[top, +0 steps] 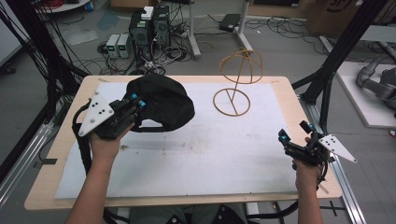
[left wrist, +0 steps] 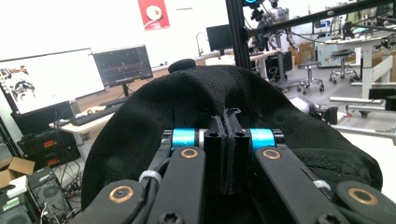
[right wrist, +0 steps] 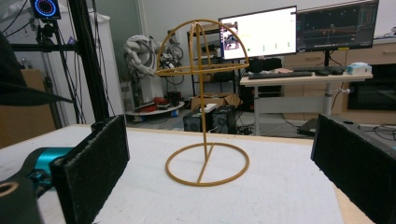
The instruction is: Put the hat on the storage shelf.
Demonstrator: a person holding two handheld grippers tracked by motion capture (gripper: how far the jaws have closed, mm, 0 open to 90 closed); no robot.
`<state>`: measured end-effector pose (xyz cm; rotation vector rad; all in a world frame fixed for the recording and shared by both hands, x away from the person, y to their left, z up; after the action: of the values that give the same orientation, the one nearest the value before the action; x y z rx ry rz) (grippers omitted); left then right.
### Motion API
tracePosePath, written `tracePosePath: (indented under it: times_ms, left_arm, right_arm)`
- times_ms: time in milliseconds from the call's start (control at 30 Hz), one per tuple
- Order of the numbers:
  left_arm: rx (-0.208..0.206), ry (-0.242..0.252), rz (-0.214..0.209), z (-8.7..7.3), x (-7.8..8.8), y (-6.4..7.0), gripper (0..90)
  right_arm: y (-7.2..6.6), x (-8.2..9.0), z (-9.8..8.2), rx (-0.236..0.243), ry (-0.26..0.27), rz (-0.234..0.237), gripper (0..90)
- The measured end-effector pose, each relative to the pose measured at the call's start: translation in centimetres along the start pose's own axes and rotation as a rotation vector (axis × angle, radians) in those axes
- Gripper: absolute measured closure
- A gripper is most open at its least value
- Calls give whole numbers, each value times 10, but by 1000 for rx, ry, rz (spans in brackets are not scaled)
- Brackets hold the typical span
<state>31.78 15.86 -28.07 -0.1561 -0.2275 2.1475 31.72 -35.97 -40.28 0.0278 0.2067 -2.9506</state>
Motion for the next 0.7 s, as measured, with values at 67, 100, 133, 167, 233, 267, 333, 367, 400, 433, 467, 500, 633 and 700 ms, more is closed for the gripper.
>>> tracePosePath:
  times_ms: [67,100,133,167,233,267,333,367,400,433,467,500,633,700]
  left_arm:
    - [-3,6,3,4,-3,-3,881]
    - [-7,9,5,6,-5,-4,881]
    - [-8,8,6,8,-6,-5,881]
    - [-13,7,8,9,-8,-7,881]
    - [-19,9,11,14,-11,-9,881]
    - [-24,8,14,16,-13,-11,881]
    - [-28,13,19,20,-16,-14,881]
    - [-31,15,22,22,-18,-15,881]
    - [-32,20,24,25,-20,-17,881]
    - [-34,21,24,27,-22,-18,881]
    - [-40,20,30,29,-23,-19,881]
    - [-43,23,33,31,-26,-20,881]
    - [-50,24,40,38,-35,-24,881]
    - [-51,25,38,41,-40,-26,881]
  right_arm:
    - [0,0,0,2,3,1,38]
    - [0,0,0,1,2,1,38]
    - [0,0,0,-1,1,0,38]
    - [0,0,0,-1,1,0,38]
    - [0,0,0,-2,0,0,38]
    - [0,-1,0,-4,2,2,38]
    - [0,-1,0,-1,4,2,38]
    - [0,-1,0,-1,4,2,38]
    - [0,-1,0,2,6,2,38]
    - [0,-1,0,6,4,4,38]
    - [0,-1,0,6,4,4,38]
    - [0,-1,-1,1,2,3,38]
    - [0,-1,-1,0,-1,3,38]
    - [0,-2,-1,-1,-2,1,37]
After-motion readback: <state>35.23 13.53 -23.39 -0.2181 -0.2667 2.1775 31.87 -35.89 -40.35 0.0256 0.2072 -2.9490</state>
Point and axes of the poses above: each handheld gripper's, and its own axes: x roughly backward along the jaws, z roughly out of its top, y roughly to its right, the point moved 3 cm from there along -x, roughly forward along the jaws, and after that the axes turned 15 degrees about -z, right-handed, at the moved point
